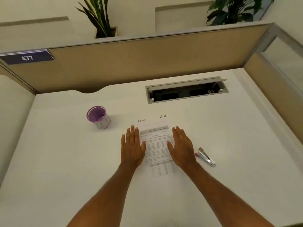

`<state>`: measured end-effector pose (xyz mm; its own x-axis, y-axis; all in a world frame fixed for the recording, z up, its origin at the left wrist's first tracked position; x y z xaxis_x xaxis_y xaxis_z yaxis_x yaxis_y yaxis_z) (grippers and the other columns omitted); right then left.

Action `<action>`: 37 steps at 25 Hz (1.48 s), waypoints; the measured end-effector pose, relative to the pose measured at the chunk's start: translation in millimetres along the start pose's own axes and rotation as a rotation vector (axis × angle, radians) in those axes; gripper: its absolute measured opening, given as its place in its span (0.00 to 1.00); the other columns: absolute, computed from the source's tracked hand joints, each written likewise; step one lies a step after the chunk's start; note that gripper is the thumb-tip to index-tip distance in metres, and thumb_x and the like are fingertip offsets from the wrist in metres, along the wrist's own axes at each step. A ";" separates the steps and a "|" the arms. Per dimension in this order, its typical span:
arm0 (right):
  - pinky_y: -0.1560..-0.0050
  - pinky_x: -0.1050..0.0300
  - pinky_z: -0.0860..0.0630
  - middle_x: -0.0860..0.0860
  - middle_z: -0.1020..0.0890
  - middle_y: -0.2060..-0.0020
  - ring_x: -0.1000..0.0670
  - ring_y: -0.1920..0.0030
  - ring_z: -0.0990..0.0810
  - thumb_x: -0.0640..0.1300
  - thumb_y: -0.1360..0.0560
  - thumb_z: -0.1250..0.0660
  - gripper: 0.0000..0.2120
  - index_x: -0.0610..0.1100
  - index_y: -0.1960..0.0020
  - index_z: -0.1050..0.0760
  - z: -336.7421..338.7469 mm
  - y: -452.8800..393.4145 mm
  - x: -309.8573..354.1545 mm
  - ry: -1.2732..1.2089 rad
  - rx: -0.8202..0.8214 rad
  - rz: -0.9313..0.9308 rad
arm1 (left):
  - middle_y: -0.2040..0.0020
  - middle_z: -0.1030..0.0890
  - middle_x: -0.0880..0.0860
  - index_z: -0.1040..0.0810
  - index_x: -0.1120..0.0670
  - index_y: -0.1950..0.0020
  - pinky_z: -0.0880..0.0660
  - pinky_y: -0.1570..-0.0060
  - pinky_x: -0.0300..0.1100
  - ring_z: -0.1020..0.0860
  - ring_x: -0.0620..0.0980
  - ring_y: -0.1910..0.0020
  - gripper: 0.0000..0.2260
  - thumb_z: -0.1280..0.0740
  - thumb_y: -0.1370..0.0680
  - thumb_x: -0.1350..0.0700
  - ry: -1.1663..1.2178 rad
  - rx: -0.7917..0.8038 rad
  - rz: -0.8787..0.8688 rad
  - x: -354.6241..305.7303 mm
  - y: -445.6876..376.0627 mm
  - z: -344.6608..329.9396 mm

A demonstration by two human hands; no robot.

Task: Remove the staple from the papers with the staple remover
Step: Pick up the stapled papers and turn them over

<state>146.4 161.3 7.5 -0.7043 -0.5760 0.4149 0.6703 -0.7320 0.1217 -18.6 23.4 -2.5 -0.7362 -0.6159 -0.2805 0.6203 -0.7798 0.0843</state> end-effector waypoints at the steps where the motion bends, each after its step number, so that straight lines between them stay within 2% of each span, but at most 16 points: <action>1: 0.19 0.44 0.45 0.44 0.45 0.17 0.43 0.17 0.47 0.53 0.16 0.43 0.32 0.42 0.17 0.48 -8.9 1.2 -0.7 -0.004 0.030 -0.022 | 0.16 0.52 0.59 0.51 0.59 0.17 0.54 0.19 0.58 0.52 0.58 0.16 0.31 0.46 0.15 0.47 0.010 0.034 0.043 4.6 0.4 -9.3; 4: 0.18 0.44 0.47 0.45 0.48 0.17 0.43 0.17 0.51 0.52 0.15 0.43 0.32 0.42 0.17 0.49 -35.9 4.7 -8.3 0.011 0.081 -0.049 | 0.16 0.50 0.59 0.50 0.59 0.17 0.53 0.19 0.58 0.50 0.58 0.17 0.31 0.46 0.15 0.46 0.049 0.083 0.129 18.2 0.4 -30.0; 11: 0.19 0.42 0.46 0.44 0.46 0.17 0.43 0.17 0.50 0.53 0.16 0.46 0.31 0.41 0.17 0.46 -65.3 6.9 -16.7 0.070 -0.007 -0.061 | 0.16 0.46 0.59 0.45 0.60 0.17 0.53 0.19 0.59 0.48 0.58 0.17 0.31 0.47 0.16 0.44 0.153 0.017 0.185 19.7 -6.7 -45.9; 14: 0.19 0.42 0.46 0.44 0.46 0.17 0.44 0.17 0.50 0.54 0.16 0.48 0.31 0.41 0.17 0.46 -70.5 6.5 -17.4 0.091 -0.034 -0.056 | 0.17 0.43 0.59 0.41 0.60 0.19 0.53 0.19 0.58 0.47 0.59 0.17 0.30 0.41 0.17 0.47 0.247 -0.040 0.234 15.4 -9.8 -44.2; 17: 0.18 0.43 0.47 0.45 0.47 0.17 0.46 0.16 0.52 0.54 0.15 0.48 0.31 0.42 0.17 0.48 -73.9 6.7 -20.4 0.097 -0.049 -0.044 | 0.19 0.38 0.57 0.35 0.57 0.22 0.48 0.22 0.58 0.42 0.58 0.20 0.27 0.36 0.18 0.48 0.367 -0.063 0.380 10.9 -15.8 -38.1; 22: 0.18 0.43 0.48 0.46 0.48 0.16 0.47 0.16 0.53 0.54 0.16 0.47 0.31 0.43 0.17 0.49 -76.5 6.2 -22.3 0.074 -0.049 -0.040 | 0.27 0.27 0.52 0.32 0.52 0.24 0.38 0.27 0.59 0.32 0.56 0.27 0.23 0.35 0.19 0.50 0.586 -0.019 0.572 8.6 -35.7 -21.9; 24: 0.18 0.42 0.48 0.46 0.49 0.16 0.47 0.16 0.54 0.54 0.16 0.47 0.31 0.43 0.17 0.49 -76.8 6.5 -23.1 0.068 -0.054 -0.039 | 0.32 0.22 0.50 0.34 0.51 0.23 0.33 0.29 0.59 0.25 0.54 0.33 0.24 0.34 0.19 0.51 0.786 0.003 0.686 13.3 -44.9 -16.4; 26: 0.18 0.42 0.48 0.46 0.49 0.16 0.47 0.16 0.54 0.54 0.16 0.48 0.31 0.44 0.16 0.50 -77.1 6.6 -23.2 0.059 -0.062 -0.033 | 0.42 0.19 0.48 0.35 0.51 0.22 0.24 0.39 0.51 0.20 0.50 0.42 0.26 0.33 0.20 0.54 1.077 0.005 0.825 20.6 -51.5 -13.4; 27: 0.18 0.42 0.48 0.47 0.49 0.16 0.47 0.16 0.54 0.54 0.16 0.48 0.31 0.44 0.16 0.50 -77.3 6.7 -23.1 0.055 -0.066 -0.030 | 0.47 0.19 0.47 0.34 0.53 0.23 0.23 0.45 0.45 0.19 0.48 0.47 0.26 0.32 0.20 0.55 1.151 0.014 0.855 24.7 -53.8 -11.8; 29: 0.18 0.42 0.47 0.47 0.48 0.16 0.47 0.16 0.53 0.54 0.16 0.47 0.31 0.44 0.16 0.50 -77.5 6.9 -23.8 0.049 -0.073 -0.029 | 0.50 0.18 0.49 0.26 0.57 0.29 0.22 0.47 0.45 0.18 0.51 0.50 0.20 0.32 0.20 0.56 1.143 0.049 0.840 30.7 -59.6 -10.3; 31: 0.18 0.42 0.47 0.47 0.48 0.16 0.48 0.16 0.53 0.54 0.16 0.46 0.31 0.43 0.17 0.49 -76.8 7.1 -24.0 0.036 -0.080 -0.028 | 0.51 0.14 0.54 0.17 0.60 0.44 0.18 0.46 0.52 0.16 0.58 0.50 0.09 0.32 0.20 0.57 1.098 0.054 0.826 31.9 -61.6 -8.9; 33: 0.19 0.42 0.46 0.47 0.47 0.17 0.48 0.16 0.52 0.54 0.16 0.45 0.31 0.43 0.17 0.47 -77.6 4.2 -24.1 0.011 -0.080 -0.035 | 0.53 0.13 0.55 0.17 0.59 0.55 0.16 0.48 0.53 0.15 0.58 0.53 0.07 0.32 0.20 0.58 1.118 0.027 0.837 30.3 -63.2 -9.5; 35: 0.19 0.41 0.46 0.46 0.45 0.17 0.47 0.17 0.51 0.53 0.17 0.44 0.31 0.42 0.17 0.45 -73.0 8.4 -20.7 -0.015 -0.083 -0.037 | 0.54 0.14 0.54 0.18 0.57 0.55 0.18 0.54 0.48 0.16 0.56 0.54 0.06 0.32 0.20 0.58 1.161 0.020 0.823 27.8 -57.7 -4.6; 37: 0.19 0.40 0.46 0.45 0.45 0.17 0.46 0.17 0.50 0.52 0.17 0.42 0.31 0.42 0.18 0.42 -69.7 6.2 -14.9 -0.040 -0.075 -0.063 | 0.51 0.13 0.56 0.18 0.58 0.52 0.17 0.56 0.47 0.15 0.57 0.52 0.06 0.32 0.19 0.57 1.237 0.063 0.815 26.9 -55.2 -4.3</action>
<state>144.8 139.9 -60.8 -0.7335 -0.5143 0.4443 0.6048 -0.7922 0.0814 -71.5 50.4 -18.8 0.5127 -0.4165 -0.7508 0.7031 -0.2982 0.6456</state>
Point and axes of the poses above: each hand's wrist, its own y-axis away from the middle knuckle, its own z-axis out of the back of the hand, x = y × z, the point moved 3 cm from there along -y, towards the middle knuckle
